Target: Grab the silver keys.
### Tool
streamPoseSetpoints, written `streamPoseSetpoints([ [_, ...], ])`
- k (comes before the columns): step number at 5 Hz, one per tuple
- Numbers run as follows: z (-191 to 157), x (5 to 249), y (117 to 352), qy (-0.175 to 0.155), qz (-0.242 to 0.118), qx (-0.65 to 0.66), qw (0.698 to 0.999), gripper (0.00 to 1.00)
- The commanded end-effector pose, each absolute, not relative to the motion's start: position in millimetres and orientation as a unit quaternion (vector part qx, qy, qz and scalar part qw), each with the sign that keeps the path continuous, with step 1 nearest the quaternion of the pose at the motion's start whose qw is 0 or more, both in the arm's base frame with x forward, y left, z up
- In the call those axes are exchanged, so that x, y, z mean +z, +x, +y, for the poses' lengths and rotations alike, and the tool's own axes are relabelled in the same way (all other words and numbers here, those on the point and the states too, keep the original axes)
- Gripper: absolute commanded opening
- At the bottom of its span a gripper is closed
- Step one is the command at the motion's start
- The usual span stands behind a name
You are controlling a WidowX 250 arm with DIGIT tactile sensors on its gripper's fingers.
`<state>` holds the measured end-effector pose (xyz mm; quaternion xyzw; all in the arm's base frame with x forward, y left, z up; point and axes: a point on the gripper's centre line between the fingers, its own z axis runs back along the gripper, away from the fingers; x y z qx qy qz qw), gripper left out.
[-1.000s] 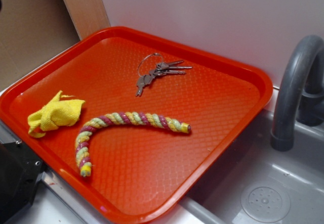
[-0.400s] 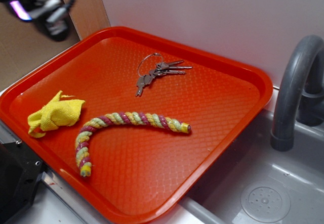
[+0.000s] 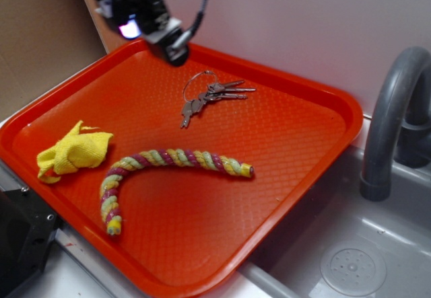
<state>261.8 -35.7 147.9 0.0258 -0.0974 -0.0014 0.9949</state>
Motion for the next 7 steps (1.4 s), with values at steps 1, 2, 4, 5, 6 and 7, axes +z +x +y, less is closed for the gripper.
streamPoseSetpoints([
  [1,-20,132,316,0.048,-0.134,-0.009,0.990,1.00],
  [2,-24,117,324,0.039,-0.111,-0.021,0.993,1.00],
  [4,-21,85,331,0.082,-0.098,-0.017,0.992,1.00],
  [5,-17,76,335,0.098,-0.093,-0.007,0.991,1.00],
  [6,-19,70,336,0.096,-0.079,0.001,0.992,0.00],
  [7,-20,67,335,0.095,-0.077,-0.002,0.993,0.00],
])
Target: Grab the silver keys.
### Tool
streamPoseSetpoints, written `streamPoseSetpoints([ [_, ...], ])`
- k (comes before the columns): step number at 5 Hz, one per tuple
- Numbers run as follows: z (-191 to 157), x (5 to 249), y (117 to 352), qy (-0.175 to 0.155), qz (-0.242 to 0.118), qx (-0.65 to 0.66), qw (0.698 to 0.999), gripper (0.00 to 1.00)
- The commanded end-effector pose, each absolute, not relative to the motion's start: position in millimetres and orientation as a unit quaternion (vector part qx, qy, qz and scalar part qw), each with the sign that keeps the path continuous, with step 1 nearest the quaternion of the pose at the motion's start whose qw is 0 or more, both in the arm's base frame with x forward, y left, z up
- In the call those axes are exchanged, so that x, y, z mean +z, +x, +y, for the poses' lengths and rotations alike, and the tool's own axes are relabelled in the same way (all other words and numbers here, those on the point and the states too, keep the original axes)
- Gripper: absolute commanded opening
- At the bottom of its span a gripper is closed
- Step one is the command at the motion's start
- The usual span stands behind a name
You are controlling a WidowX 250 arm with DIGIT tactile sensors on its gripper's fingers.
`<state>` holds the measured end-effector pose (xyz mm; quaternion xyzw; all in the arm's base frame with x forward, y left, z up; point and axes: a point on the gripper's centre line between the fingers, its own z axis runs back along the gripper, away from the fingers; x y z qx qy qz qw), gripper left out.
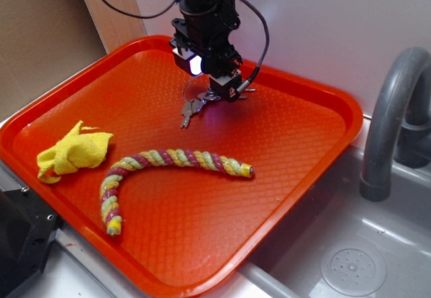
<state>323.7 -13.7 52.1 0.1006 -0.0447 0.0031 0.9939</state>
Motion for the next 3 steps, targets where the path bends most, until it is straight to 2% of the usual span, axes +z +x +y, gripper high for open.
streamPoseSetpoints([
  [1,-20,66,335,0.099,-0.076,-0.004,0.992,0.00],
  [2,-20,66,336,0.102,-0.080,-0.005,0.992,0.00],
  [3,-18,82,330,0.103,-0.080,0.003,0.991,0.00],
])
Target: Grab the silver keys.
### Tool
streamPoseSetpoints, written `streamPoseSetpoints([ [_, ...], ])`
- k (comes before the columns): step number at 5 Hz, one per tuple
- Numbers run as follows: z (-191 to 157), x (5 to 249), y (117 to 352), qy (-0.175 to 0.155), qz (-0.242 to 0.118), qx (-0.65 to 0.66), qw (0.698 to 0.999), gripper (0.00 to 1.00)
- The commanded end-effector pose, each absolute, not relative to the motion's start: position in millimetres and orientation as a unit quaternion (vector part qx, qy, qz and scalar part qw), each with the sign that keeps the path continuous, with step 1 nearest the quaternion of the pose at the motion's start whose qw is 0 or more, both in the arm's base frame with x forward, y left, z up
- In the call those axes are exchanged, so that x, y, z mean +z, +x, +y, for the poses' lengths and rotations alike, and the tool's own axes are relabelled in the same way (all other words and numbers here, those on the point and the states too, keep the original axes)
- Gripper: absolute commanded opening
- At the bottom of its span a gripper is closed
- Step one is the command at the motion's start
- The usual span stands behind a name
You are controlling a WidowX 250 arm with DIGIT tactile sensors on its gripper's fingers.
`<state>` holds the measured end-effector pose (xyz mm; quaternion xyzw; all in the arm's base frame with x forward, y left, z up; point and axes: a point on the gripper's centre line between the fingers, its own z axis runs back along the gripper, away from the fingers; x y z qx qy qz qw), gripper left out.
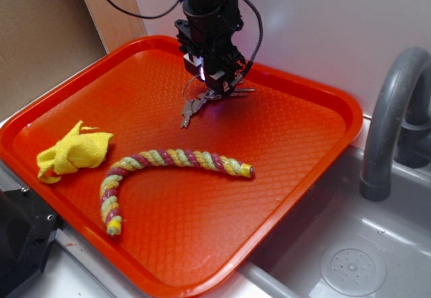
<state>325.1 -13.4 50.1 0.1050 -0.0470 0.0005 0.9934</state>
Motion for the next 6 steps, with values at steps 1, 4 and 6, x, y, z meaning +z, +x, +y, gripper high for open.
streamPoseSetpoints([
  [1,-4,132,295,0.002,-0.073,0.004,0.997,0.00],
  [4,17,280,243,-0.059,-0.078,0.054,0.994,0.00],
  [6,8,276,250,-0.039,-0.097,0.056,0.993,0.00],
])
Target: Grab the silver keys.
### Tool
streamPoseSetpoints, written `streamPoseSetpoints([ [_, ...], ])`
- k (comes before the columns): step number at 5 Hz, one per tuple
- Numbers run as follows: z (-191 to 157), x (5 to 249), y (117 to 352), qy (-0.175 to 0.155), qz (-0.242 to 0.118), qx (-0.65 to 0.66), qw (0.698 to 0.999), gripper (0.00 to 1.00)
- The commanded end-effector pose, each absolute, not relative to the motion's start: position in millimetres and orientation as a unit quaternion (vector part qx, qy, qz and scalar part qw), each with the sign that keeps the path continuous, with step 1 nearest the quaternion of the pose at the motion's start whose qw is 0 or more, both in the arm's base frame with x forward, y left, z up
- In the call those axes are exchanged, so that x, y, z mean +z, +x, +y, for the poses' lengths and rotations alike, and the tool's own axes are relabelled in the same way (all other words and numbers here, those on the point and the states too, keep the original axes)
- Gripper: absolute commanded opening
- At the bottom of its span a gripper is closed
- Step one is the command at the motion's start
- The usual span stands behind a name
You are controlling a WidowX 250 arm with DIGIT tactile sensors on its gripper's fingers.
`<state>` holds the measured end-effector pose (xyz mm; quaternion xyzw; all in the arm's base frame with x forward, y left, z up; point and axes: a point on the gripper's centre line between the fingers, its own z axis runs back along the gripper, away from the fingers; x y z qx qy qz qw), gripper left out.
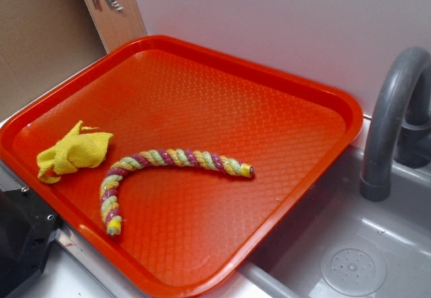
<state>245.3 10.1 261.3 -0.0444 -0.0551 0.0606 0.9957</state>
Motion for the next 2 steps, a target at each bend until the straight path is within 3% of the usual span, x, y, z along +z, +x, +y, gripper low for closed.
streamPoseSetpoints([
  [1,7.9,272.4,252.7,-0.041,-0.084,0.056,0.994,0.00],
  [2,8.6,266.7,256.5,-0.037,-0.090,0.056,0.994,0.00],
])
